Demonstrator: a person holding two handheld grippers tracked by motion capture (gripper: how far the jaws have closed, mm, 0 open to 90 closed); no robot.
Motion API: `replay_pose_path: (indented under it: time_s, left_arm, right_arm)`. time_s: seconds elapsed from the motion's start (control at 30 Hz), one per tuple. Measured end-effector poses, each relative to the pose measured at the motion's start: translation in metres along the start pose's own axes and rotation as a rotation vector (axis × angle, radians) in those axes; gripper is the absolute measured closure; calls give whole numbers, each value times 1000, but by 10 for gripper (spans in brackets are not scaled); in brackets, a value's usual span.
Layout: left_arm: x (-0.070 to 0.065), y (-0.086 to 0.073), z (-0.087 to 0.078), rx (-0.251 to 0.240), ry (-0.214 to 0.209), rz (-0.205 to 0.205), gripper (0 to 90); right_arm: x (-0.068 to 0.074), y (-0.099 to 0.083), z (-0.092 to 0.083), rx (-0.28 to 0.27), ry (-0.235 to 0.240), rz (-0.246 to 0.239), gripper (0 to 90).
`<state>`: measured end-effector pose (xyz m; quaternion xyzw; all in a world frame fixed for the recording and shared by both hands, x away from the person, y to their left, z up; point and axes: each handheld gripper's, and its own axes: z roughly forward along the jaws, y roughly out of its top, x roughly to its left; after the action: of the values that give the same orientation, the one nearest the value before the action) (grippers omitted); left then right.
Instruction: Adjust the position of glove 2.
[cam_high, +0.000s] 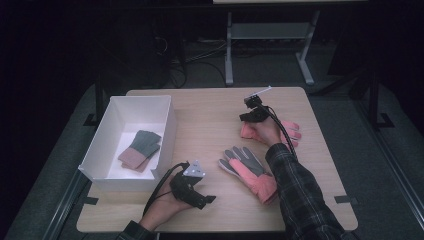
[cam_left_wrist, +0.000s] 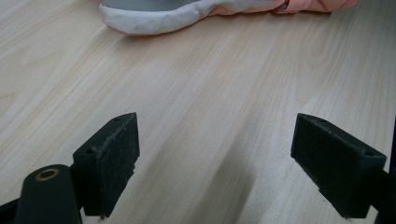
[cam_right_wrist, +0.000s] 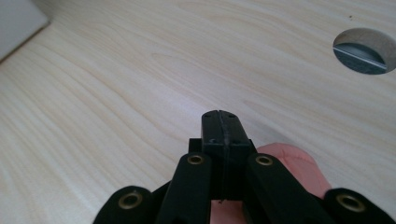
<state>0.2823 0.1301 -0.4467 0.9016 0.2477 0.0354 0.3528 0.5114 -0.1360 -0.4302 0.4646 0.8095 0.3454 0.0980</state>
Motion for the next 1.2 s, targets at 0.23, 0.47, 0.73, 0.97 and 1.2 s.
replay_pose_path:
  time_s: [0.23,0.47,0.73,0.97,1.2]
  left_arm:
    - [-1,0,1,8,-2,3,151]
    - [-2,0,3,12,-6,-8,151]
    - [-2,0,3,22,-10,-2,151]
    - [1,-1,3,29,-15,3,151]
    - [-1,-1,4,34,-16,2,151]
  right_arm:
    - [-5,-10,-11,16,-6,-5,900]
    - [-14,-26,-28,26,-20,1,900]
    - [-34,-19,-46,-45,-59,35,900]
    - [-58,-16,-30,16,-124,81,900]
    - [-55,-24,-22,74,-103,69,900]
